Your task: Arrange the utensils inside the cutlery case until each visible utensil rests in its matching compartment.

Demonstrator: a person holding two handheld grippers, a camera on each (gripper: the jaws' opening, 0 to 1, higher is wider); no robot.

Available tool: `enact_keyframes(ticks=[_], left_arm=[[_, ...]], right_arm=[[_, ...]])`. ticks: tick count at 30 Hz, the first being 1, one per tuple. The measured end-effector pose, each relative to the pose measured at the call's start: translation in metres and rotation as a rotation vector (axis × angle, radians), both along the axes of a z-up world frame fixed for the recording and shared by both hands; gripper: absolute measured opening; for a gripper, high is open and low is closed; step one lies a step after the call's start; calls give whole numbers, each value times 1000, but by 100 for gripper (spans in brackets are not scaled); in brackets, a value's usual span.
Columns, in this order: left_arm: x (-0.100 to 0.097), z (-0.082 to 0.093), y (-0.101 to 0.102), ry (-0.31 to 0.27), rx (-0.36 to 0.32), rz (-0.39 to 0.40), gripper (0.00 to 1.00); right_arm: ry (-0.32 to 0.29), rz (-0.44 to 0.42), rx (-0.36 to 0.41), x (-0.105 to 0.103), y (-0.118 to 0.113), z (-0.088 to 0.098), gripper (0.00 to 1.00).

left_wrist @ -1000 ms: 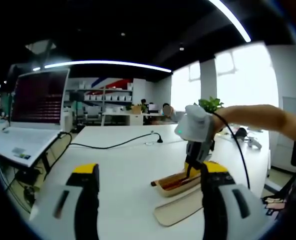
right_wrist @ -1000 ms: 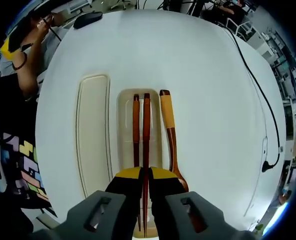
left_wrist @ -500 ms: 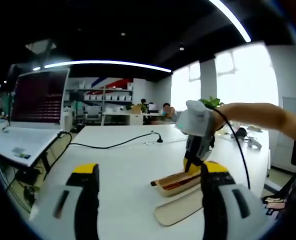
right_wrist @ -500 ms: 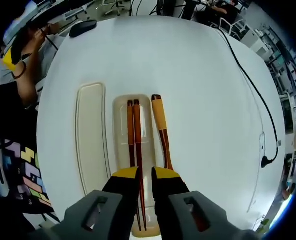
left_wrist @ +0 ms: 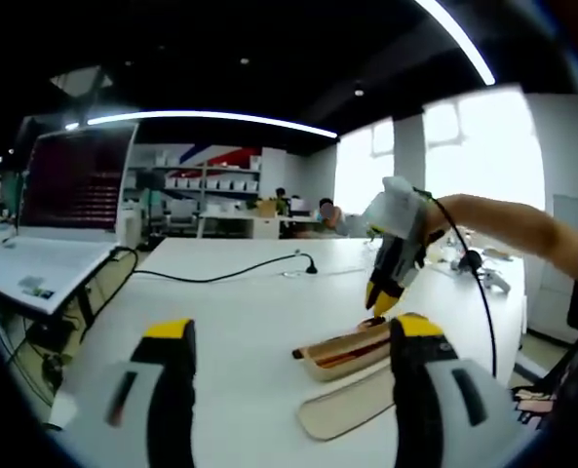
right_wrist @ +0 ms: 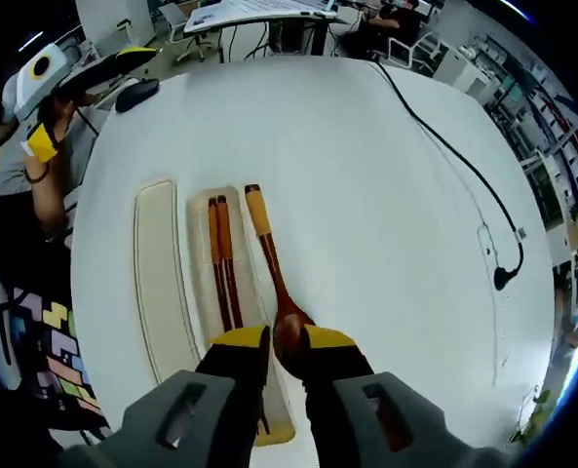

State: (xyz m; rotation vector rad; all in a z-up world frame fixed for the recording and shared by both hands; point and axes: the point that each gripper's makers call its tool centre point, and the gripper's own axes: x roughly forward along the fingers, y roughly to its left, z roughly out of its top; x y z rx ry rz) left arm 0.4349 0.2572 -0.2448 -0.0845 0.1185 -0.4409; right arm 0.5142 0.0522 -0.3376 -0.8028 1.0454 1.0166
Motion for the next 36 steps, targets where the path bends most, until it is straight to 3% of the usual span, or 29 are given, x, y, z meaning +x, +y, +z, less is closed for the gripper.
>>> enact_keyframes(ticks=[2,8,15,23,25,30,36], left_arm=[[1,1,1,1,-19,8,82],[3,-4,0,18,-21,7,81],[6,-9,-3,38,-24,3,80],[10,-16,-3,58,-19,8,77],[12,-18,-6,80,-35,4,74],[18,-24,-14,99,-51,-15,71],[28,-33,-18,133,-85,-15,68]], right_arm=[[13,-80,28,4,-9,-1,12],[40,-169,73,3,-33,-10,13],[171,-350,242,-3,-39,-19,14],[290,-484,340,-2,-45,-32,15],[322,-507,369,-3,-43,-33,15],[338,-554,417,2,-42,-35,14],[361,-583,423,3,-40,-39,13]])
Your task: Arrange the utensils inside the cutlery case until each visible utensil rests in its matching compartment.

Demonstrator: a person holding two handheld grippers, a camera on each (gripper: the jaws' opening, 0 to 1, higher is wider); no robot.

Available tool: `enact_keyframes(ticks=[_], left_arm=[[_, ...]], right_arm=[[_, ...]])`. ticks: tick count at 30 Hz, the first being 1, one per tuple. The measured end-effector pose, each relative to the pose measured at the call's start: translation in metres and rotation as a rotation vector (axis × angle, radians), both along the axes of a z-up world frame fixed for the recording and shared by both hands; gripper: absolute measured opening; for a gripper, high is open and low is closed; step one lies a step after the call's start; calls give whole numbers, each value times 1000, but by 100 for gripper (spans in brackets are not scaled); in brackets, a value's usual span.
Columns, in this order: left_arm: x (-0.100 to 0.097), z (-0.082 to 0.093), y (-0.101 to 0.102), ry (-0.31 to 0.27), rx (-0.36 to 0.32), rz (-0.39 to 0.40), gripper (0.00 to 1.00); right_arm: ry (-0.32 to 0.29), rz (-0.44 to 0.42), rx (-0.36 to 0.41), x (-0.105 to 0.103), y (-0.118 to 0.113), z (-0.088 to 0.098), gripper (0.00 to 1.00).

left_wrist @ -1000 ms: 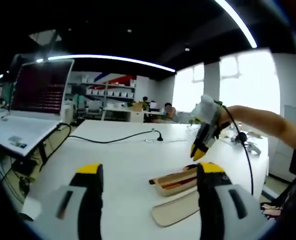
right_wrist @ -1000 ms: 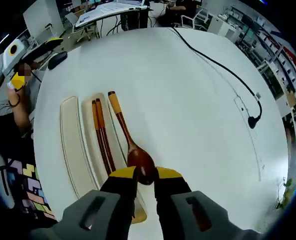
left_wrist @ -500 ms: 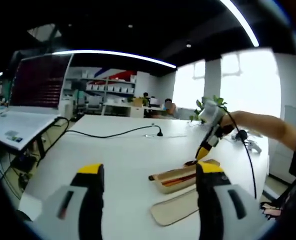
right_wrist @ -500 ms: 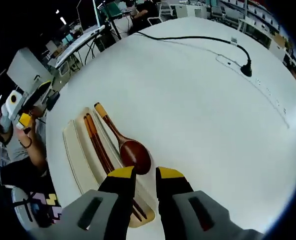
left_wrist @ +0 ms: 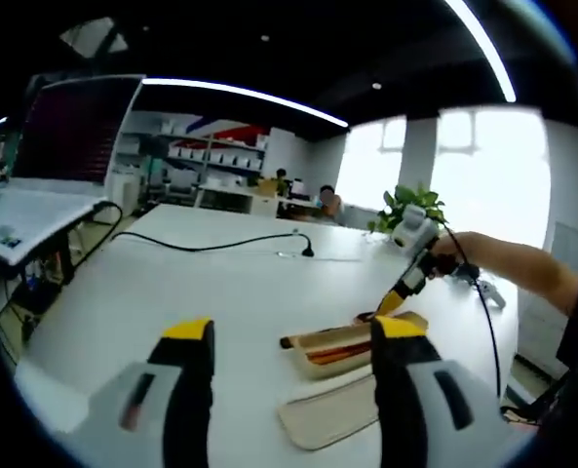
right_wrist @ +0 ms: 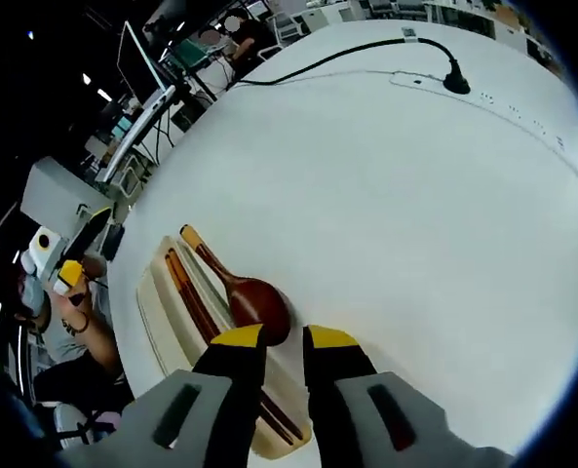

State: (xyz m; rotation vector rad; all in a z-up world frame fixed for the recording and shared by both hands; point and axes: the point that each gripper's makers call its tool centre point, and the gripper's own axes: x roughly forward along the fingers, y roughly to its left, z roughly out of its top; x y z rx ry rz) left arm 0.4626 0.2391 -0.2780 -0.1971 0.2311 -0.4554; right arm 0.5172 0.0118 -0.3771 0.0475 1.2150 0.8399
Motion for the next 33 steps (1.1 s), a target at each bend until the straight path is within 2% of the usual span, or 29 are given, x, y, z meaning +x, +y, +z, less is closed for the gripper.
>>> enact_keyframes(ticks=[7,9,12,13,17,19,25,33], left_arm=[[6,1,2,16,-20,-3,67],[6,1,4,16,-21,3,67],[6,0,5,19,-26,10,67],[7,0,7,20,-28,14,67],[5,-3,5,23,-28,13,67],[4,-3,4,23,-29,11,67],[4,-5,5,28,-29,9,67],[7,-6,8,34,-33,7,67]], right_arm=[[21,-34,30,2,2,-3,5],[33,-75,58,4,5,-2,4],[130,-177,88,2,10,-1,3],[119,-160,90,6,9,-1,3],[125,-197,120,13,13,2,2],[134,-198,136,13,15,5,1],[102,-171,145,14,16,12,1],[120,-186,174,15,12,17,1]])
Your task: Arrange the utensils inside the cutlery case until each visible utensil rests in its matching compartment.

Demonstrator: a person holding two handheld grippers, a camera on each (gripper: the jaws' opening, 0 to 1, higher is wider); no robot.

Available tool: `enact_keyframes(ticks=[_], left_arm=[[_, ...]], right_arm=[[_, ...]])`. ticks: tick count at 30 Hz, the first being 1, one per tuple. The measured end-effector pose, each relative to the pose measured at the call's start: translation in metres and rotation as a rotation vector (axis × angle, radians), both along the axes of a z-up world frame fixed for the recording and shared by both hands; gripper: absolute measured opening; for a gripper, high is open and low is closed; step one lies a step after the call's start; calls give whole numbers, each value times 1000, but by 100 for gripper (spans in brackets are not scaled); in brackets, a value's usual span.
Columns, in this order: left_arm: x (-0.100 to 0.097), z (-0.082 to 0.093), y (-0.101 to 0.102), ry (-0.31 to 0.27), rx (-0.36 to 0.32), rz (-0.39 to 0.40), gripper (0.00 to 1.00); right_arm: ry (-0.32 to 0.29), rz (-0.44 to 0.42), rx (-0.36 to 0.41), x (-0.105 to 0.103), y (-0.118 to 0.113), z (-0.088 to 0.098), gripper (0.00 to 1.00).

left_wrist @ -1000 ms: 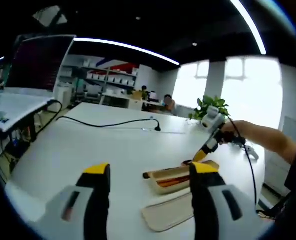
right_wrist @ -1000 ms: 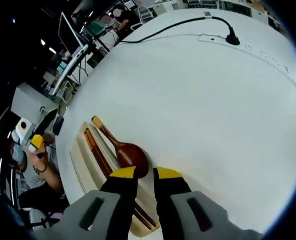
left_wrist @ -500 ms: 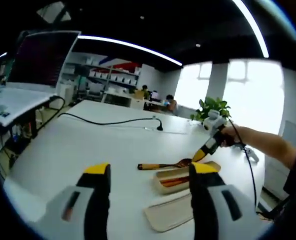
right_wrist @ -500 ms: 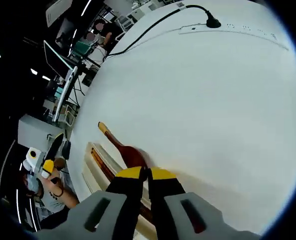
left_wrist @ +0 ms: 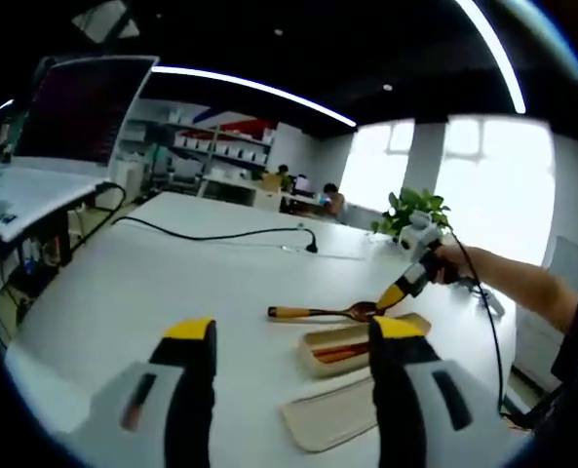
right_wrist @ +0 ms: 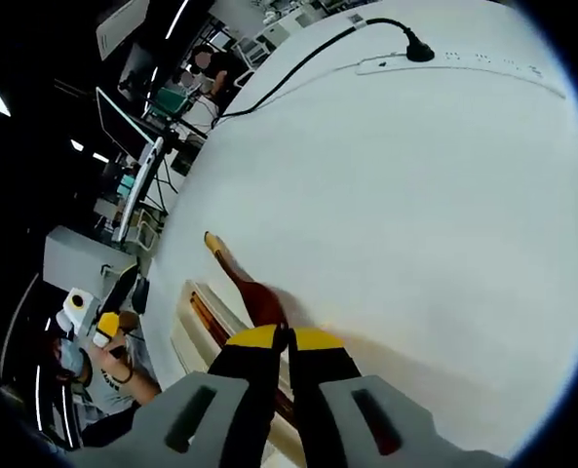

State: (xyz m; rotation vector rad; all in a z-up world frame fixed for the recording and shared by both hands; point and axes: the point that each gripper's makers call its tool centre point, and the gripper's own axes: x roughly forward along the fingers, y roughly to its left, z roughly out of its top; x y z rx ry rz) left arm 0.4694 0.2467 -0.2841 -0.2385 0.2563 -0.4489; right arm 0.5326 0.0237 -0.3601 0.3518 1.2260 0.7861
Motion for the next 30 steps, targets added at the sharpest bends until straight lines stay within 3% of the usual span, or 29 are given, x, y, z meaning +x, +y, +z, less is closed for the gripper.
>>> enact_keyframes(ticks=[10,24,30], left_arm=[[1,-1,-2,0,-10,-4,67],[0,-2,-1,3,-13,2,67],[-5,-3,-4,3,-12,2,67]], right_arm=[[5,-3,41,-20,4,12,1],[31,60,77,-19,-6,30,1],[27,70,60,-47,-13,24,1]])
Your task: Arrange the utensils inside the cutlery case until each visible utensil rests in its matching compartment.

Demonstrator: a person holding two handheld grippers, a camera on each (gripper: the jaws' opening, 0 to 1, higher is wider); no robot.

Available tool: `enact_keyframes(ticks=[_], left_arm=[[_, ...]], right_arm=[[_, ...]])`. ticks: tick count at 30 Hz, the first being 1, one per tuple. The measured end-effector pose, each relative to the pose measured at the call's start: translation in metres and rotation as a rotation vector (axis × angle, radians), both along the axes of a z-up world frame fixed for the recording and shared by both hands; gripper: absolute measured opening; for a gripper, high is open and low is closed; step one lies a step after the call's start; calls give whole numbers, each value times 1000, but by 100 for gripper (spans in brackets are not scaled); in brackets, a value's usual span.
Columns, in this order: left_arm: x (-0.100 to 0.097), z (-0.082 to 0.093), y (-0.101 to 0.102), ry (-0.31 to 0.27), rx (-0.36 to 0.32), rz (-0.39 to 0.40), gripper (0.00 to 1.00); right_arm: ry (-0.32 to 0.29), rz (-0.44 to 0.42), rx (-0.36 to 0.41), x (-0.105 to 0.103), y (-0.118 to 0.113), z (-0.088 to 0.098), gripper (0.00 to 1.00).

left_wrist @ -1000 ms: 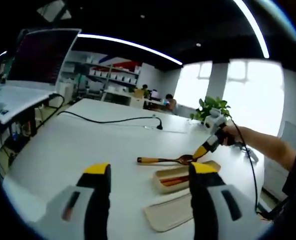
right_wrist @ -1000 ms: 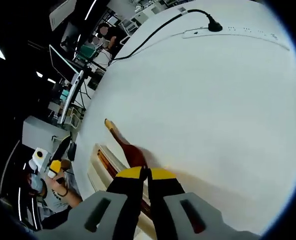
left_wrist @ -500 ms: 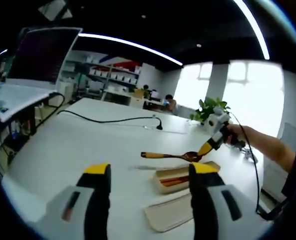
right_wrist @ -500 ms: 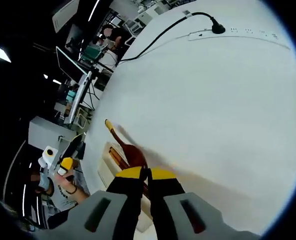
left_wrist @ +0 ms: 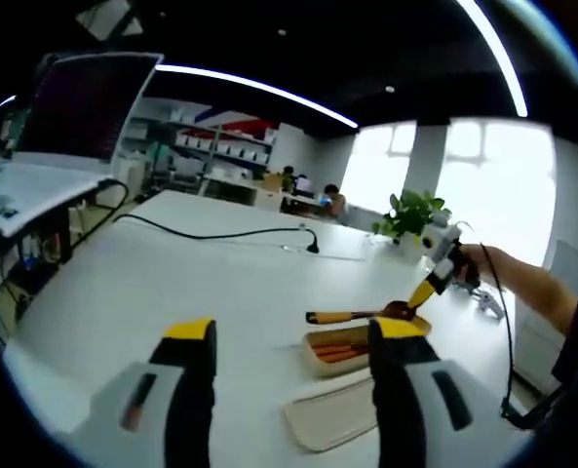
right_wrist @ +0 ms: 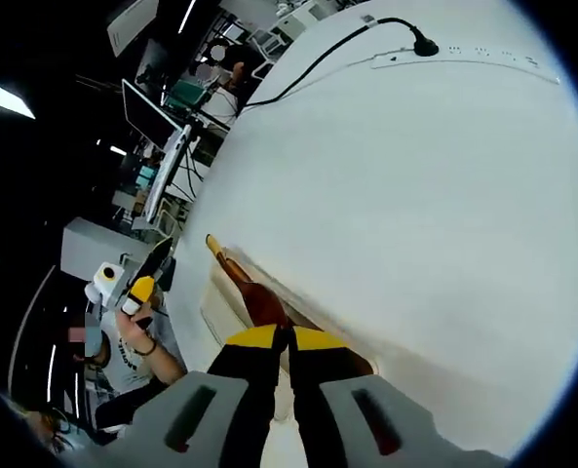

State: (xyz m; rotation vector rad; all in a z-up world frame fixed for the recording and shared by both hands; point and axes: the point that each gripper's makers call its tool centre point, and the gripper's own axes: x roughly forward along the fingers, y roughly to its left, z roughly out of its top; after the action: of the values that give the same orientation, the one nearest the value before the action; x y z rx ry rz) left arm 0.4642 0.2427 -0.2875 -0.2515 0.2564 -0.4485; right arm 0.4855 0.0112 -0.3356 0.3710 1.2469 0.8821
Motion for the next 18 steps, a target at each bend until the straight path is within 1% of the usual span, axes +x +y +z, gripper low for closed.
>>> enact_keyframes(ticks=[4,8,14,18], left_arm=[[-1,-1,-1,2,0,1,67],[-2,-3,-4,5,2,0,67],[-4,-4,-6,7,4,-1,67],[-4,-4,-7,8,5,-2,66]], right_arm=[[0,8,3,-10,-3,0,1],[9,16,-3,-17,-4,-5,1],[20,26,-7,-20,-4,-14,1],[20,22,-2,-22,-2,-15,2]])
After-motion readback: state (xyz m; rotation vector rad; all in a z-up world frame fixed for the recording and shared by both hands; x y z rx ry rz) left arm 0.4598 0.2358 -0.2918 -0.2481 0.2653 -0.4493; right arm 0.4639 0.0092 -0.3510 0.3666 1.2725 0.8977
